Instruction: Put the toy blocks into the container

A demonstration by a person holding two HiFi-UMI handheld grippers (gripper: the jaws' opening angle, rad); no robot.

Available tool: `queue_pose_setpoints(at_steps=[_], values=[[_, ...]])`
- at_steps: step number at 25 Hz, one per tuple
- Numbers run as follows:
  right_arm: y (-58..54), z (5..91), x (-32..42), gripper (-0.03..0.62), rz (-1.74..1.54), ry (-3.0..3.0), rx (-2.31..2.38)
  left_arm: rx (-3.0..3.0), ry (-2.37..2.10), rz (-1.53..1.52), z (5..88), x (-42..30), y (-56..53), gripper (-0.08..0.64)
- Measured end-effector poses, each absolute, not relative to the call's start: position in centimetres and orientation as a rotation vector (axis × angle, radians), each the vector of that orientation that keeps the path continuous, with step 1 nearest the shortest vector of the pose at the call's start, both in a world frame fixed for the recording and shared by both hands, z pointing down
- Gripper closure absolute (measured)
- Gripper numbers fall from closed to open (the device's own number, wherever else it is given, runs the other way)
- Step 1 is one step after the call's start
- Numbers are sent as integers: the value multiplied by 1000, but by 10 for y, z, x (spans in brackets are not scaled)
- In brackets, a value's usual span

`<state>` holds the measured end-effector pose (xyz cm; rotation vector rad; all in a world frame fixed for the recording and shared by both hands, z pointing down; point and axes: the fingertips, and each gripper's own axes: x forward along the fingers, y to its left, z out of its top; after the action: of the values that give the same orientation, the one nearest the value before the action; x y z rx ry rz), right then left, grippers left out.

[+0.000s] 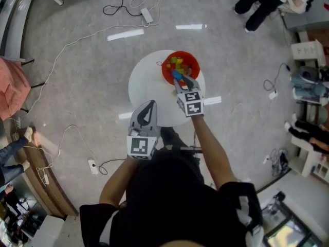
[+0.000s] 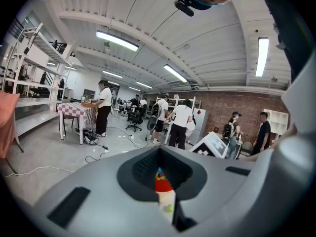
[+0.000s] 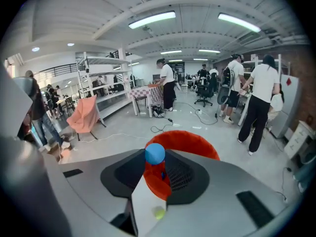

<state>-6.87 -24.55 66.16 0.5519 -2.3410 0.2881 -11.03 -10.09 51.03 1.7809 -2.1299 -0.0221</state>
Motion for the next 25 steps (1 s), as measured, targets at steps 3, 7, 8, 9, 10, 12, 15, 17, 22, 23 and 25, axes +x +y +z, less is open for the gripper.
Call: queue_pose_setpoints(at_steps=[3, 7, 8, 9, 10, 12, 15, 17, 22, 23, 25], values=[[-258, 693, -68, 472, 338, -2250, 571, 1781, -2117, -11, 513, -108, -99, 566], [-264, 703, -66, 466, 346, -2233, 592, 1779, -2101, 0, 515, -104, -99, 566], [-265, 696, -65, 459, 338, -2256, 606, 1778, -2102, -3, 515, -105, -99, 566], [-264, 686, -64, 459, 333, -2284, 616, 1777, -2106, -6, 514, -105, -99, 566], [-262, 676, -62, 459, 327, -2316, 620, 1777, -2109, -10, 514, -106, -99, 566], [-252, 657, -58, 460, 303, -2380, 603, 1773, -2112, -15, 515, -108, -99, 566], [-226, 647, -47, 517, 256, -2432, 541, 1776, -2110, -11, 516, -111, -101, 566], [-205, 660, -35, 580, 269, -2402, 483, 1782, -2108, -12, 514, -112, -104, 566], [-156, 749, 3, 595, 448, -2165, 385, 1791, -2097, -13, 519, -111, -111, 566], [-147, 769, 11, 595, 481, -2099, 369, 1793, -2093, -12, 520, -110, -112, 566], [-134, 802, 27, 595, 512, -1981, 341, 1798, -2083, -12, 521, -106, -115, 566]])
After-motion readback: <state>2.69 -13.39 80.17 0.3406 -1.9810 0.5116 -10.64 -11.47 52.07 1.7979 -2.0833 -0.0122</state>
